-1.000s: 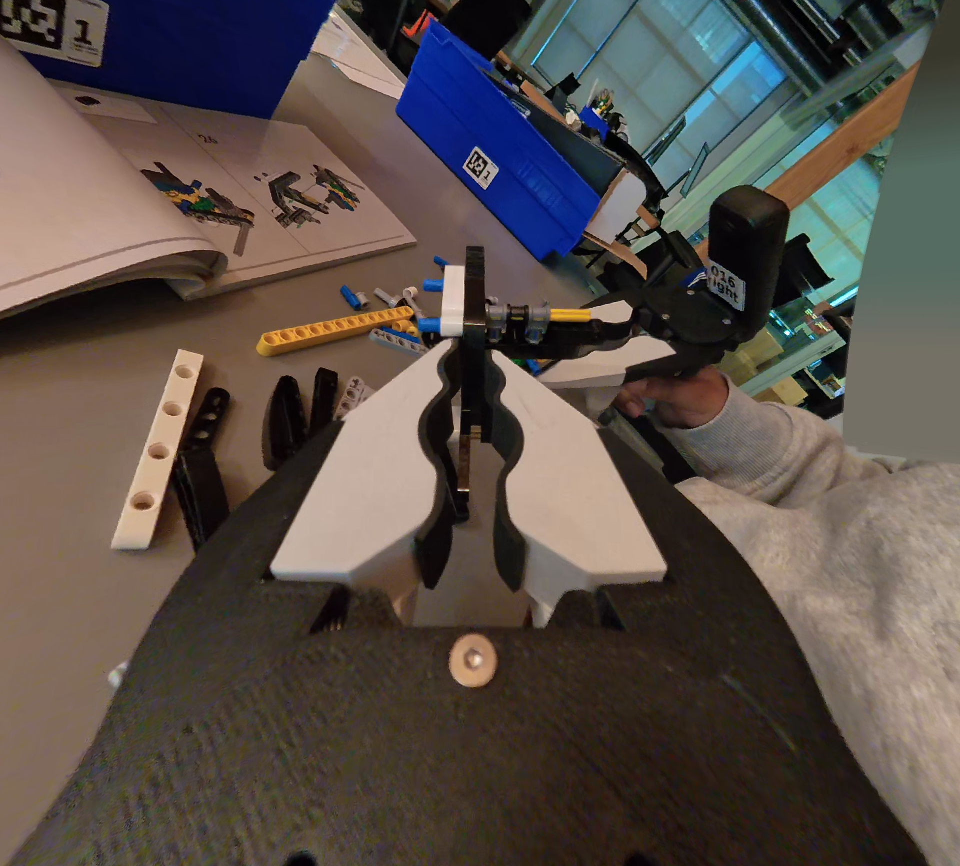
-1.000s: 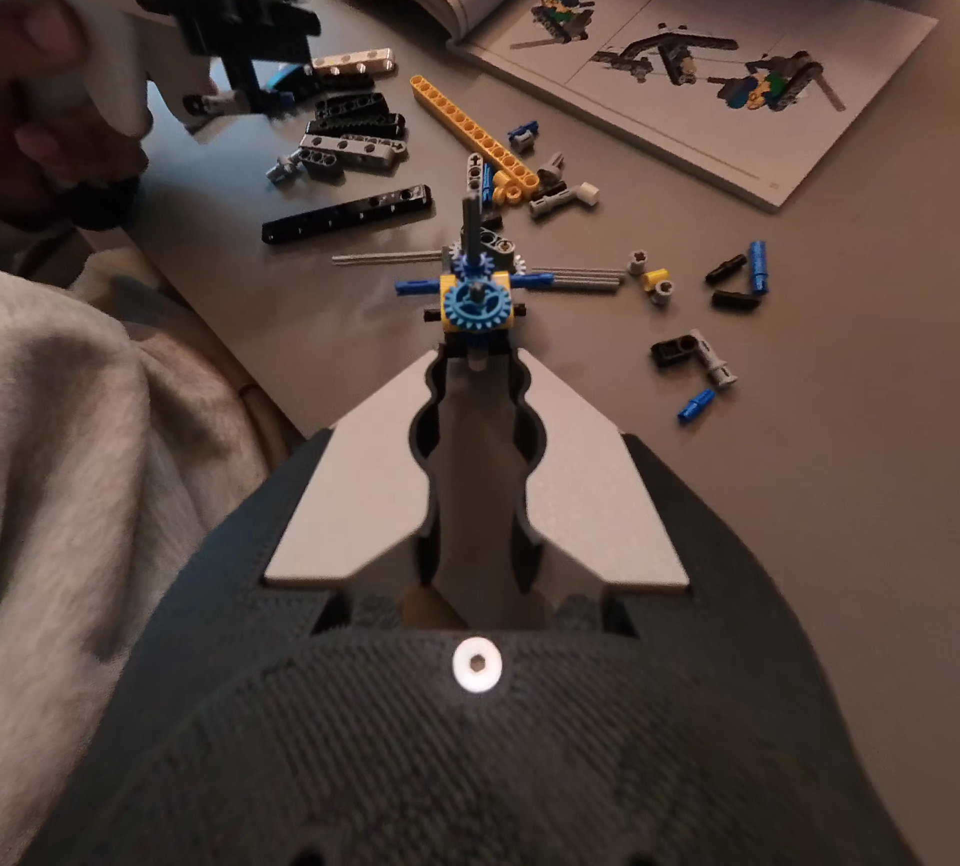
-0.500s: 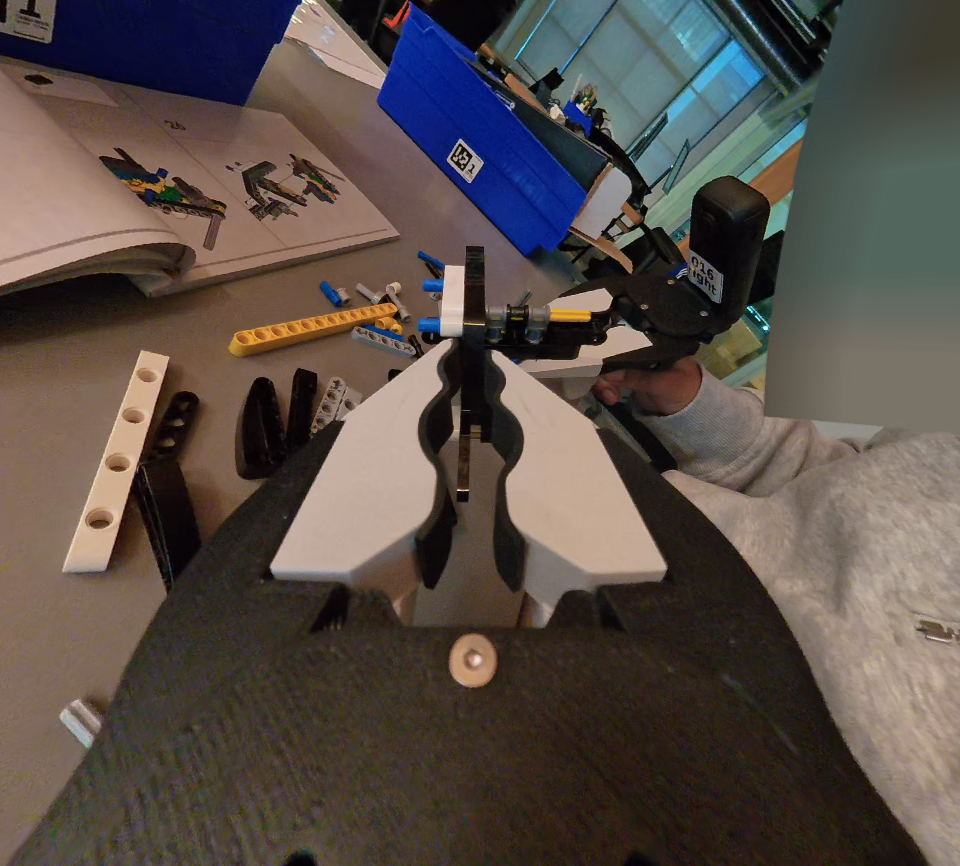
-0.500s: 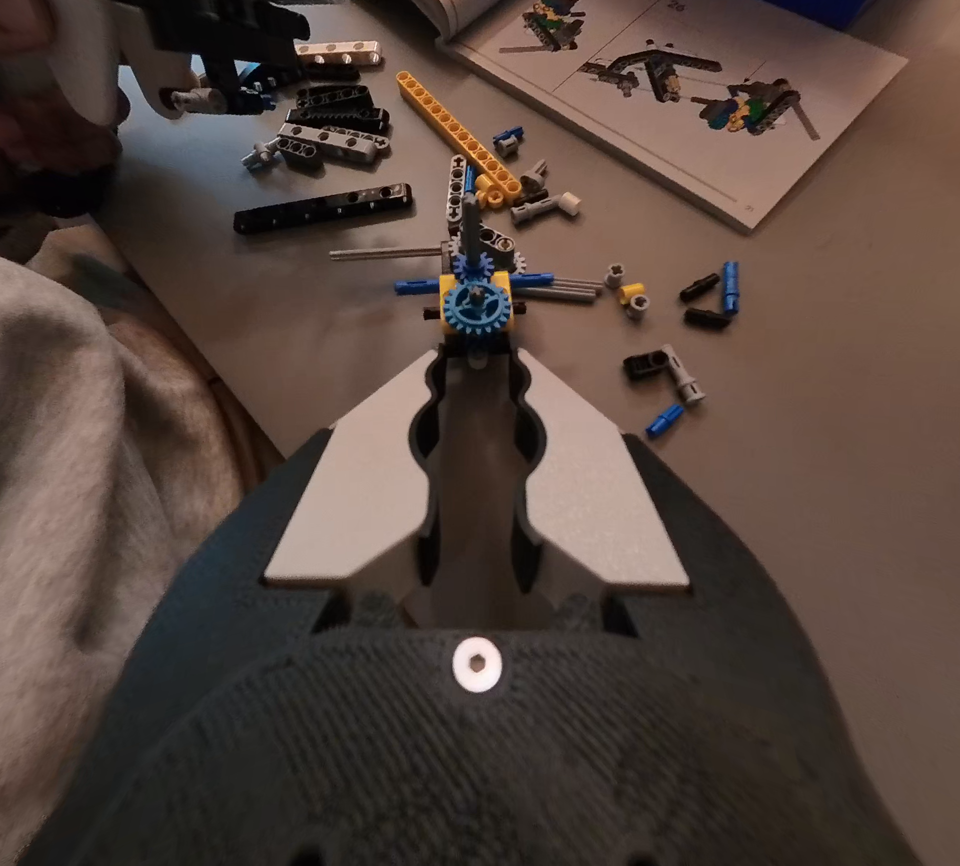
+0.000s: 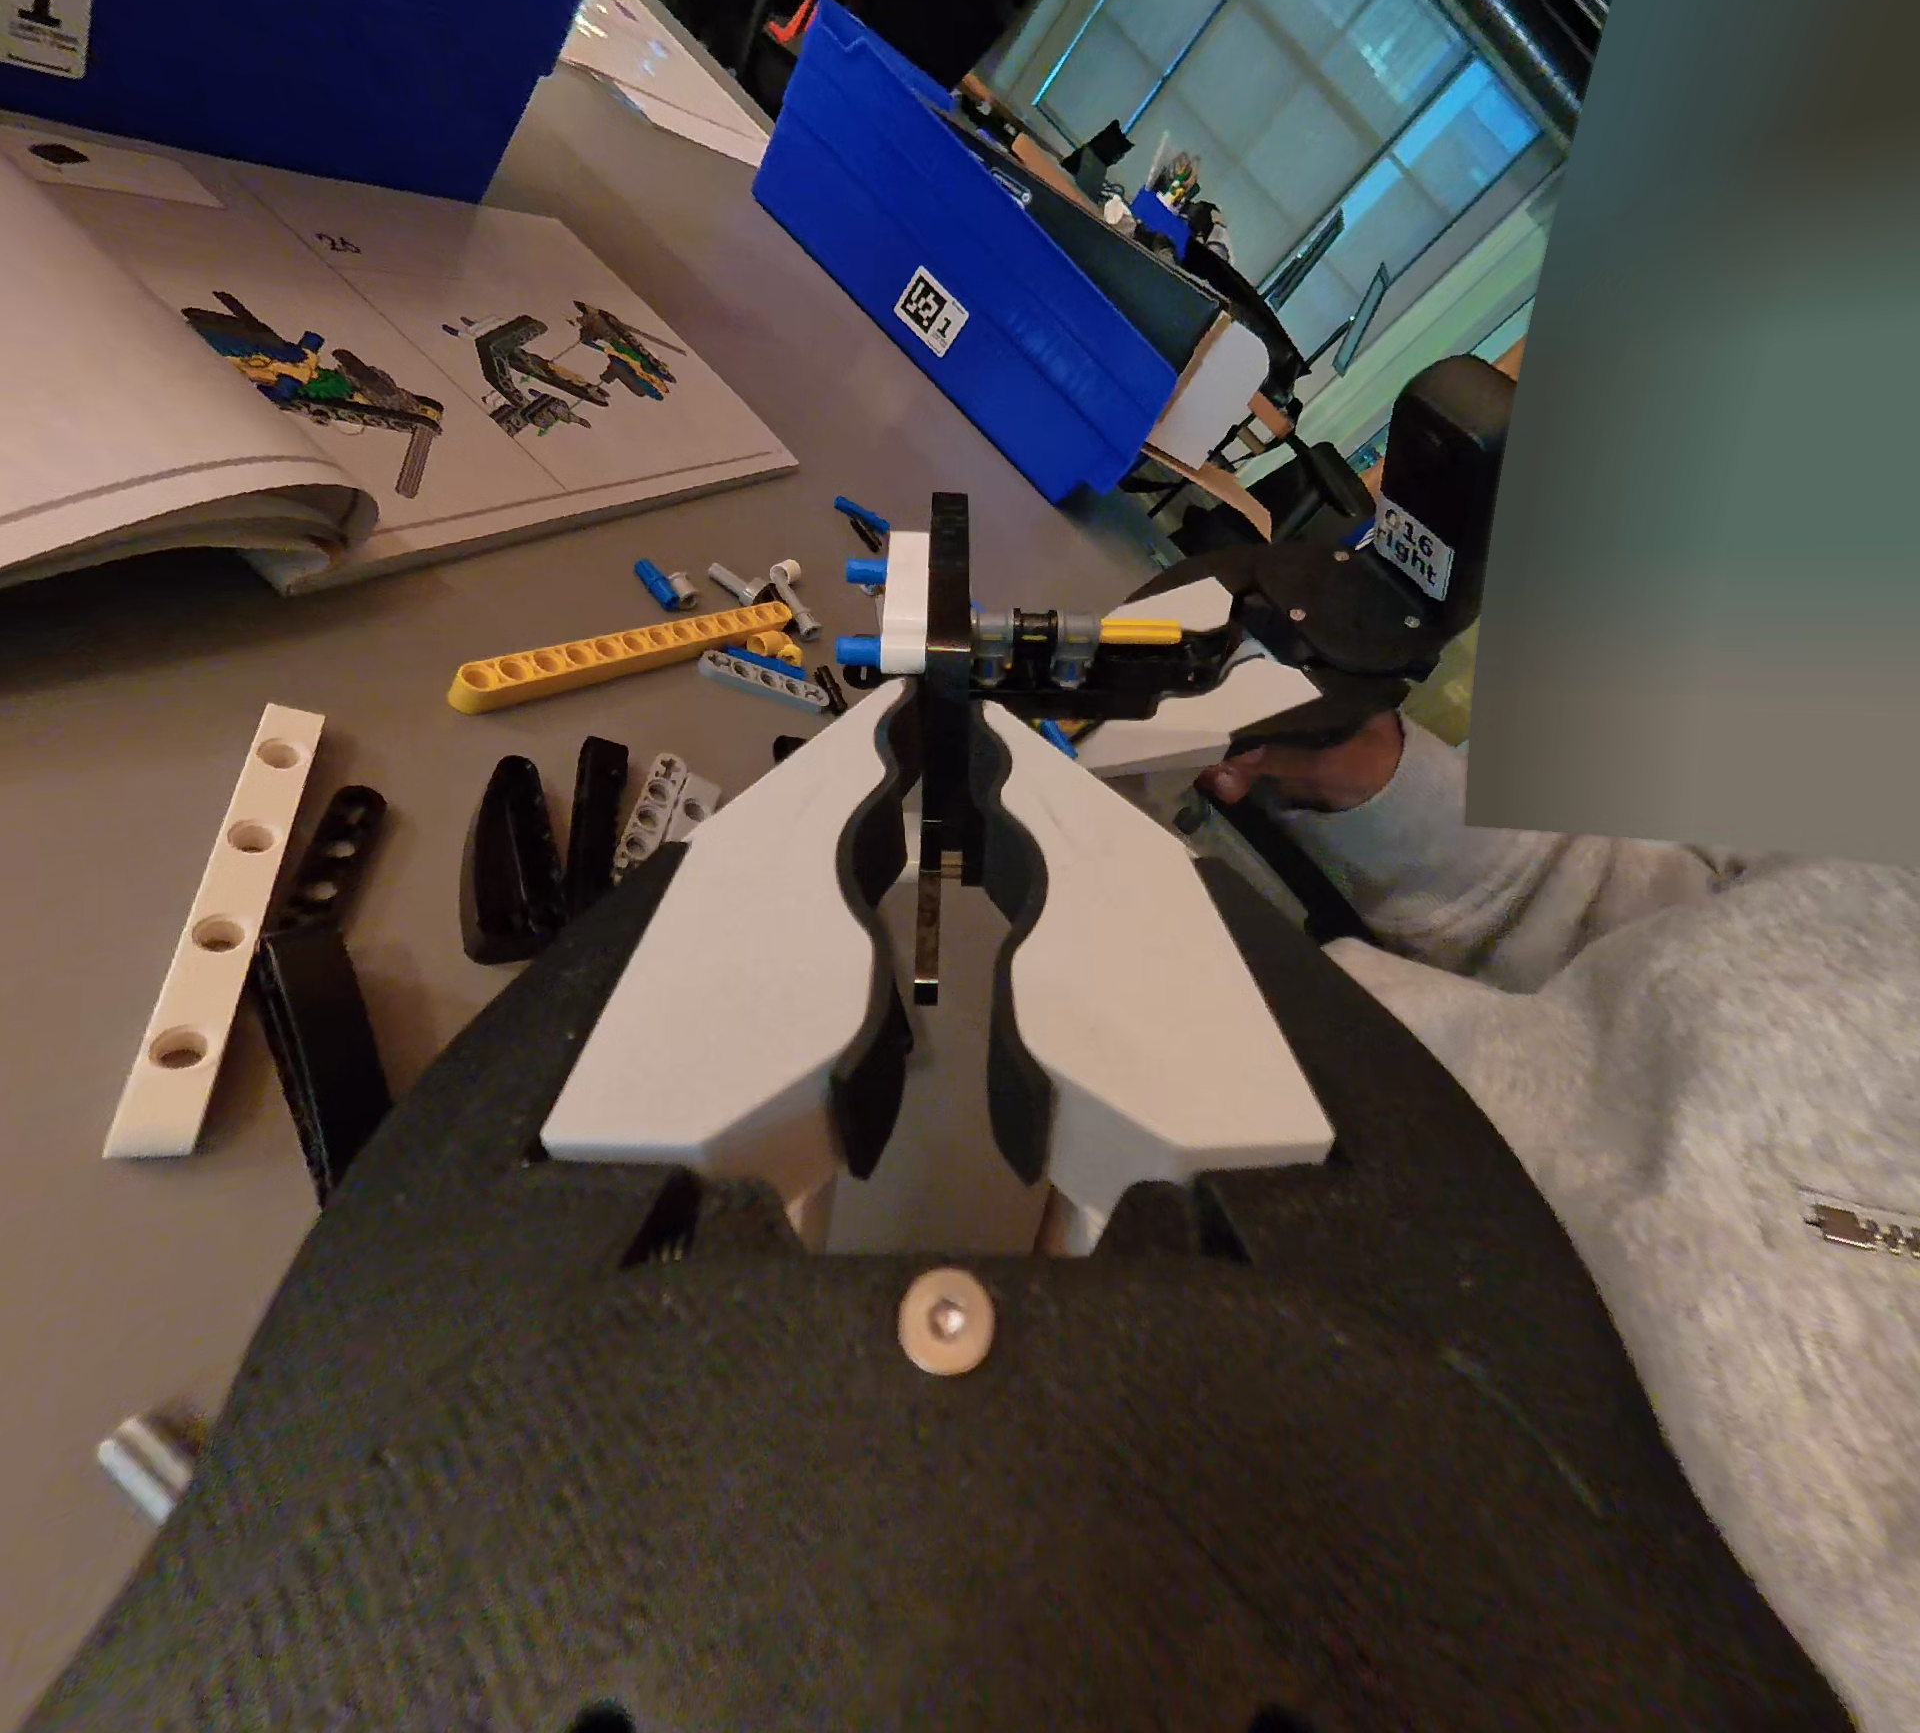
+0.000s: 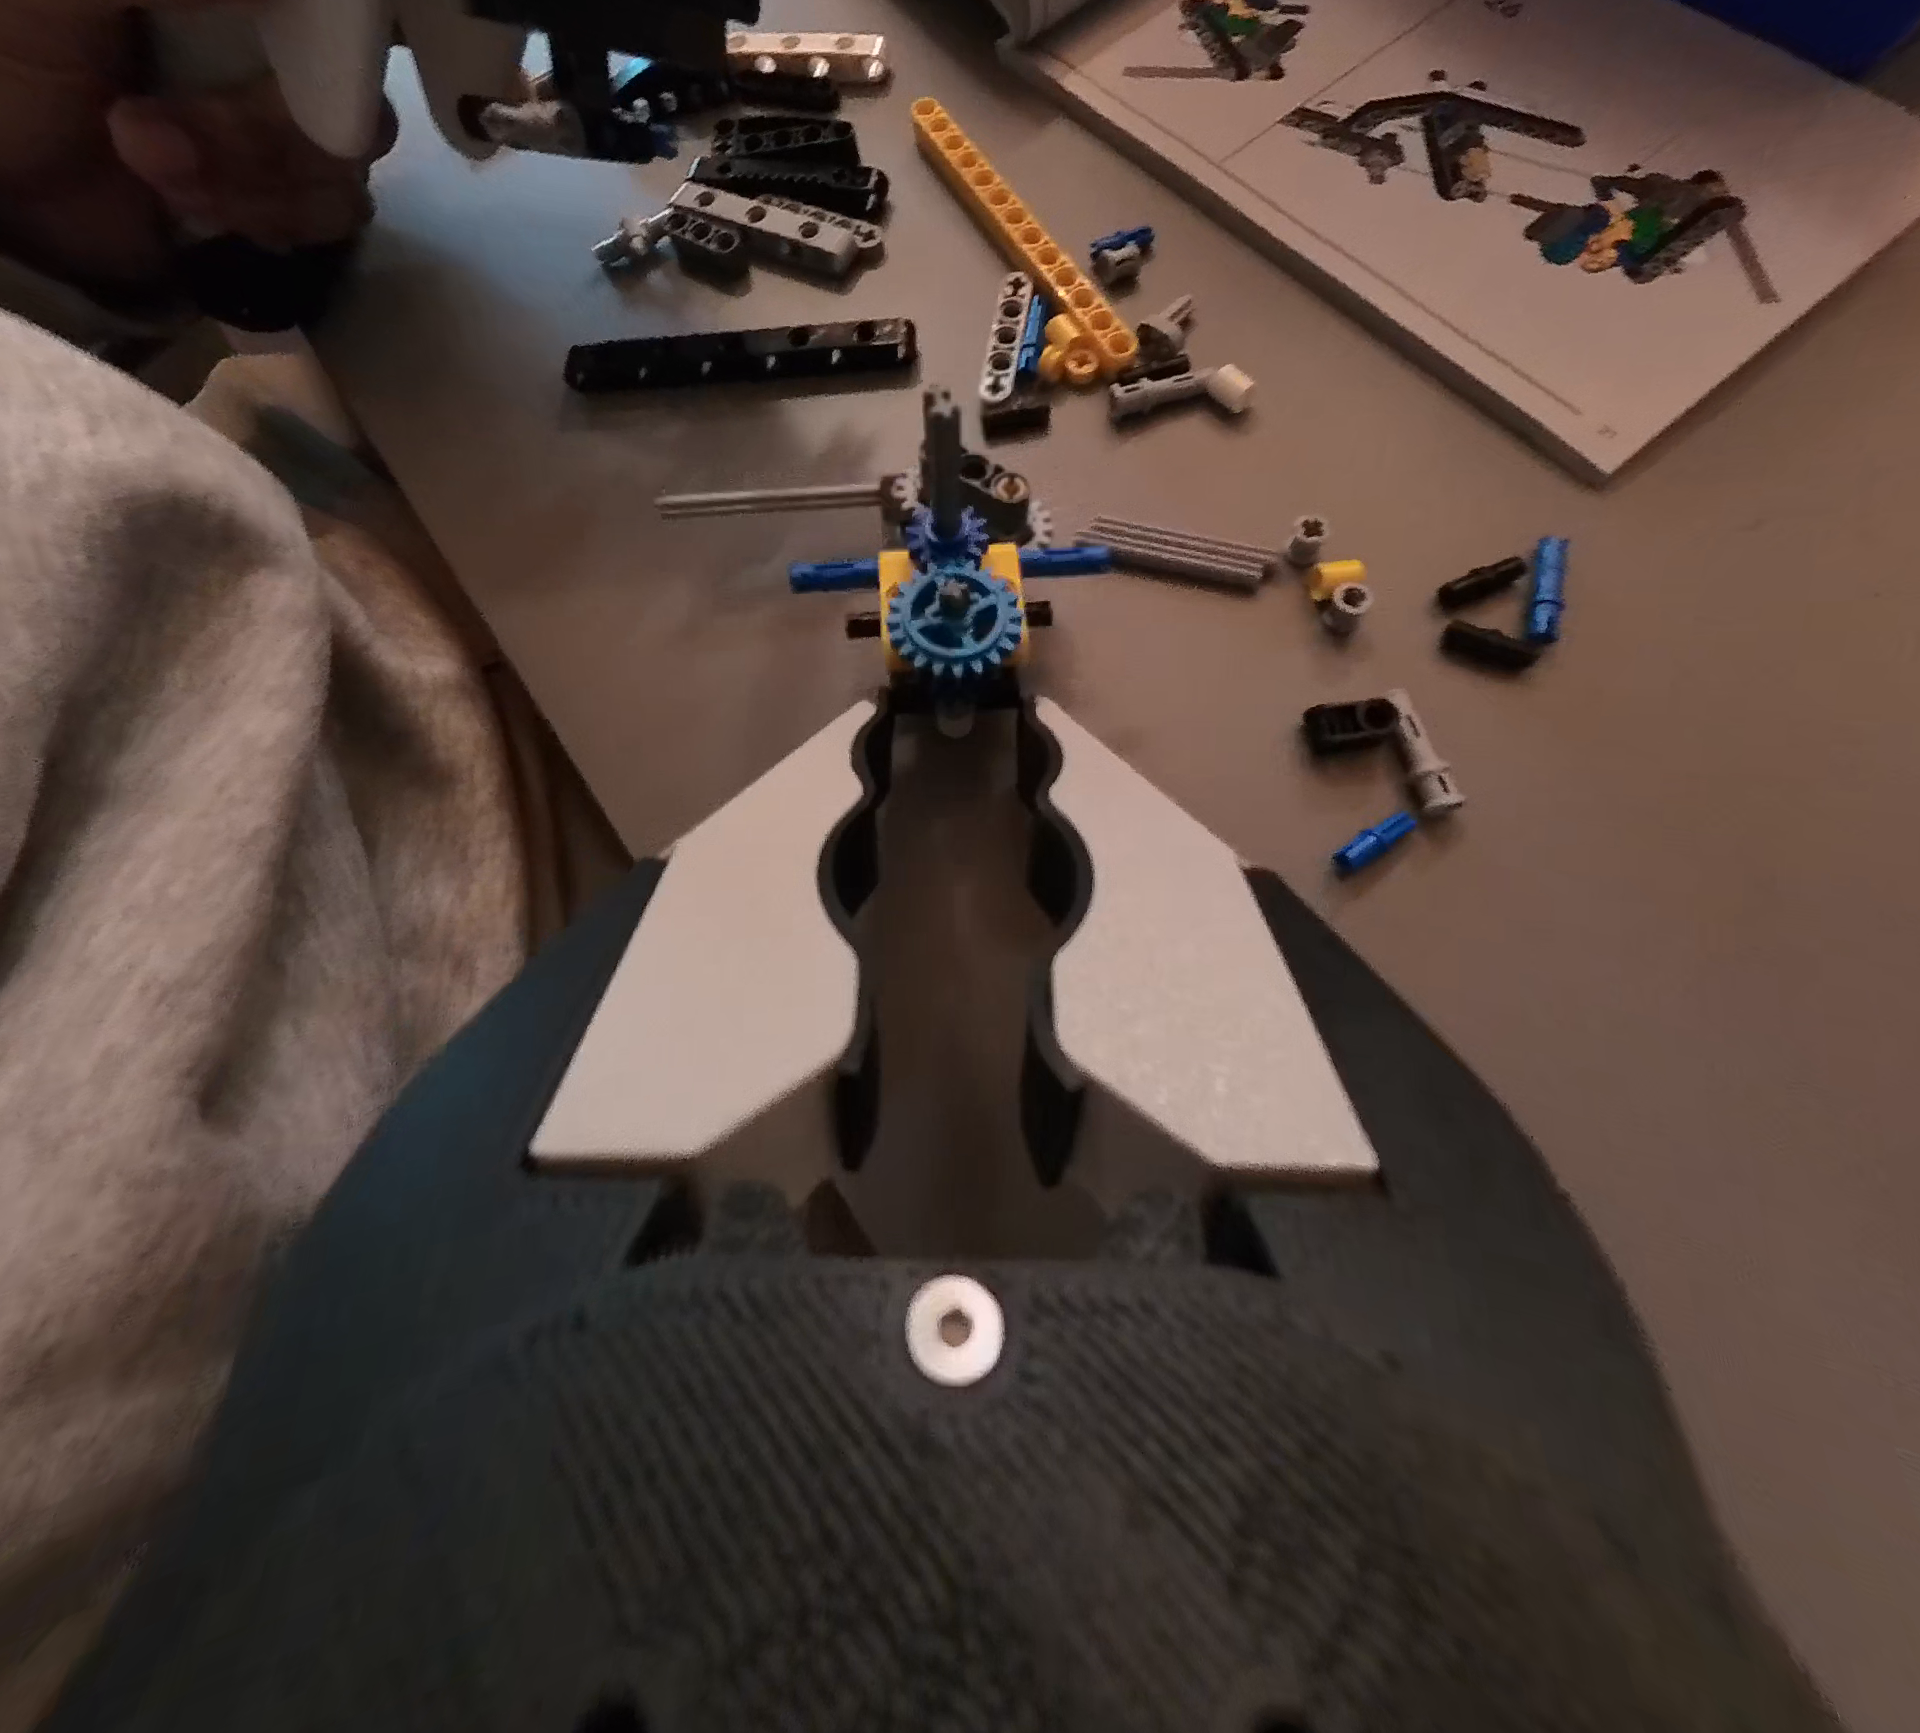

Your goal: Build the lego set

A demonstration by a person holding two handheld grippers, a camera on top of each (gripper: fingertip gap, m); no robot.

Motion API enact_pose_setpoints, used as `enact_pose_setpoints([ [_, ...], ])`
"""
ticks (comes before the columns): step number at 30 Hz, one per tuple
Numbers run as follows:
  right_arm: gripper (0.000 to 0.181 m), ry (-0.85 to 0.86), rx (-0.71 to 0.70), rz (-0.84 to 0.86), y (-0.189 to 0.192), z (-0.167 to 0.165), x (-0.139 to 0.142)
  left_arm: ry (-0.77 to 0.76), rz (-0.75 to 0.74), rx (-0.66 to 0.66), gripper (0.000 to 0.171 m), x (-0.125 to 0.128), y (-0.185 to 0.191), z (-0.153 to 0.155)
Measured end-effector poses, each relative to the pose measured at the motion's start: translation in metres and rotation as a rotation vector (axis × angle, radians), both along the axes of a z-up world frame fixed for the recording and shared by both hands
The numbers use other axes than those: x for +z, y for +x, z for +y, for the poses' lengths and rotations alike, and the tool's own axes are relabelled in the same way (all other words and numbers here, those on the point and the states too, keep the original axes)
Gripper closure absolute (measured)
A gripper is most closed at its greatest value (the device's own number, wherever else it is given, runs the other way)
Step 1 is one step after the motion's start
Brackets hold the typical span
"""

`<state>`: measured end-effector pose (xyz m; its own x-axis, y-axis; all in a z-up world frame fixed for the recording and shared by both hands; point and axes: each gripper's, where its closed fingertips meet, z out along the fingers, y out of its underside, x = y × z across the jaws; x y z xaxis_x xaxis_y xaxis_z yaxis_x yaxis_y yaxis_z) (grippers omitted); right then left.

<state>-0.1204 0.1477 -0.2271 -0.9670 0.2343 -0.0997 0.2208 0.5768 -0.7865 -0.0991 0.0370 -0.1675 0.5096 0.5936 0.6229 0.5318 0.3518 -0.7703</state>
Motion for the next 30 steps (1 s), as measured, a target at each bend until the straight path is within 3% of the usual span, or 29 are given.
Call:
enact_pose_setpoints([
  [9, 0.158, 0.057, 0.208, 0.065, 0.005, 0.011, -0.004, -0.054, 0.01, -0.023, 0.167, -0.002, 0.002, 0.012],
  [30, 0.158, 0.06, 0.511, 0.105, 0.001, 0.022, -0.004, -0.249, 0.0, -0.077, 0.167, -0.017, 0.002, 0.047],
])
